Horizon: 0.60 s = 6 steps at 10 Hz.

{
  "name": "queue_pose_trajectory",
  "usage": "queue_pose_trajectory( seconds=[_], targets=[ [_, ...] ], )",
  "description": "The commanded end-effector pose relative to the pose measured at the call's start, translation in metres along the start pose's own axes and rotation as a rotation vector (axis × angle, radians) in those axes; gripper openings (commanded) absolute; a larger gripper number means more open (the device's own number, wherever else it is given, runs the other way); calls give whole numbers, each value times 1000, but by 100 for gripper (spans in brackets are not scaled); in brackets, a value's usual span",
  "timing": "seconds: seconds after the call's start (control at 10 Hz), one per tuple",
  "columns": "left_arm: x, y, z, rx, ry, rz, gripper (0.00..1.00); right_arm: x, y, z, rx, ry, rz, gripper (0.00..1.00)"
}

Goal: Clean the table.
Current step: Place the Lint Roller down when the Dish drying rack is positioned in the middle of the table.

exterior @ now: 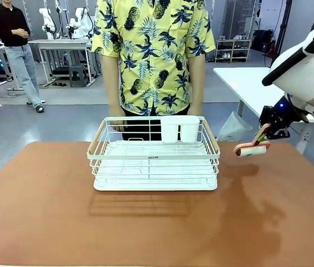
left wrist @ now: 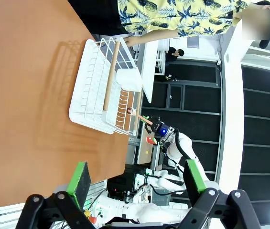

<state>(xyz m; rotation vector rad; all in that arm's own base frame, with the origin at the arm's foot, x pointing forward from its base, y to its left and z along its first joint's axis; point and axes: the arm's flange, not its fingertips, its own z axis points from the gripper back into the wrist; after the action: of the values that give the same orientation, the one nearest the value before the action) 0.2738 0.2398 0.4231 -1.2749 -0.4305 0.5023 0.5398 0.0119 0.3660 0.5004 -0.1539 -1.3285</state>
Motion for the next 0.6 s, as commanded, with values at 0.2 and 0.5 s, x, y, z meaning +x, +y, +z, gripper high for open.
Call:
queue_pose_trajectory(
  seconds=[0.2, 0.5],
  targets=[
    [-2, 1, 4, -11, 9, -15, 100, -2, -6, -20, -15, 7, -28, 21],
    [-2, 1, 4, -11, 9, -15, 100, -5, -21, -22, -36, 2, -48, 21]
  ],
)
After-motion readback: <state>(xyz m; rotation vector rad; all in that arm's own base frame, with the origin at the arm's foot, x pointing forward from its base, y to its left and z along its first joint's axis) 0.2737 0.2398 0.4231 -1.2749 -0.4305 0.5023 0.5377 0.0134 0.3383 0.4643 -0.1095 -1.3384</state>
